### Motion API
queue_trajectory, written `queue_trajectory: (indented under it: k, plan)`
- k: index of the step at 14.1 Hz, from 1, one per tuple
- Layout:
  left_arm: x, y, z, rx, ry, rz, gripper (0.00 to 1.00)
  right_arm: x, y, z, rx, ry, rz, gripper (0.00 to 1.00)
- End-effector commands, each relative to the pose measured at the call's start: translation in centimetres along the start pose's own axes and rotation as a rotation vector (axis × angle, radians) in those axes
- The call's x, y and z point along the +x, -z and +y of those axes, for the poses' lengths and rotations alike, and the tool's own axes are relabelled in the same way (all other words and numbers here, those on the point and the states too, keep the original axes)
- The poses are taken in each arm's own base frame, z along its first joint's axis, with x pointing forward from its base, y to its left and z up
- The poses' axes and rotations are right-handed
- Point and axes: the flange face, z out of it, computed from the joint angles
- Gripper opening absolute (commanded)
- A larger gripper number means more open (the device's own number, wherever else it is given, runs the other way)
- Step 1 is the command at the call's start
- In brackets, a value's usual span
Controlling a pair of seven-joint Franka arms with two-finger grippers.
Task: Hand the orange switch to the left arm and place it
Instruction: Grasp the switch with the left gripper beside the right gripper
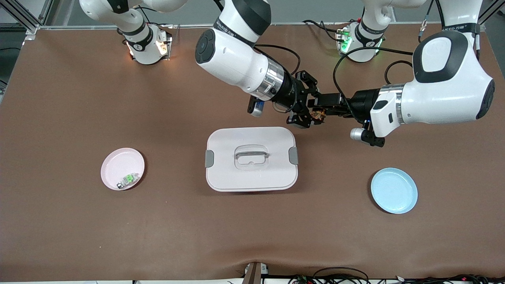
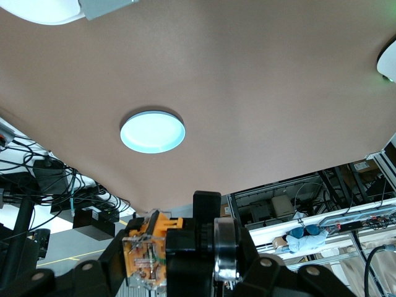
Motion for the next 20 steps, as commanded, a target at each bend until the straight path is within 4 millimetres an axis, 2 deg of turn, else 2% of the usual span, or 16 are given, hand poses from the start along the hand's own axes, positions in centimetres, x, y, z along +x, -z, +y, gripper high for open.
queue_trajectory:
  k: [1, 3, 4, 5, 11, 12, 13, 14, 16, 18, 20]
  plan:
    - [-0.4, 0.7, 0.2, 0.007, 0.007, -0.002, 0.42, -0.7, 0.2, -0.2, 0.012, -0.009, -0.018, 0.00]
    - [-0.4, 0.8, 0.1, 0.006, 0.008, -0.001, 0.16, -0.7, 0.2, -0.2, 0.012, -0.007, -0.018, 0.00]
    - [-0.4, 0.9, 0.1, 0.006, 0.009, 0.000, 0.06, -0.7, 0.3, -0.3, 0.013, -0.008, -0.018, 0.00]
    - [-0.4, 1.0, 0.0, 0.007, 0.010, 0.001, 0.00, -0.7, 0.3, -0.3, 0.013, -0.007, -0.018, 0.00]
    - [-0.5, 0.9, -0.3, 0.067, 0.001, 0.006, 0.00, -0.5, 0.5, -0.8, 0.018, -0.009, -0.018, 0.00]
    - [-0.6, 1.1, -0.2, 0.067, -0.001, 0.008, 0.00, -0.6, 0.6, -0.9, 0.023, -0.004, -0.021, 0.29]
    - [-0.7, 1.2, -0.1, 0.067, -0.003, 0.011, 0.00, -0.5, 0.1, -0.7, 0.025, 0.014, -0.022, 0.83]
    - [-0.7, 1.2, -0.1, 0.067, -0.002, 0.011, 0.00, -0.2, -0.3, -0.7, 0.025, 0.018, -0.020, 1.00]
    - [-0.6, 1.2, -0.1, 0.067, -0.001, 0.012, 0.00, 0.1, -1.0, -0.7, 0.023, 0.020, -0.012, 1.00]
    - [-0.6, 1.5, -0.3, 0.065, 0.003, 0.016, 0.00, 0.3, -0.8, -1.1, 0.030, 0.027, -0.015, 1.00]
    - [-0.3, 3.2, -0.5, 0.070, 0.004, 0.051, 0.00, 0.4, -0.3, -1.9, 0.037, 0.031, -0.016, 1.00]
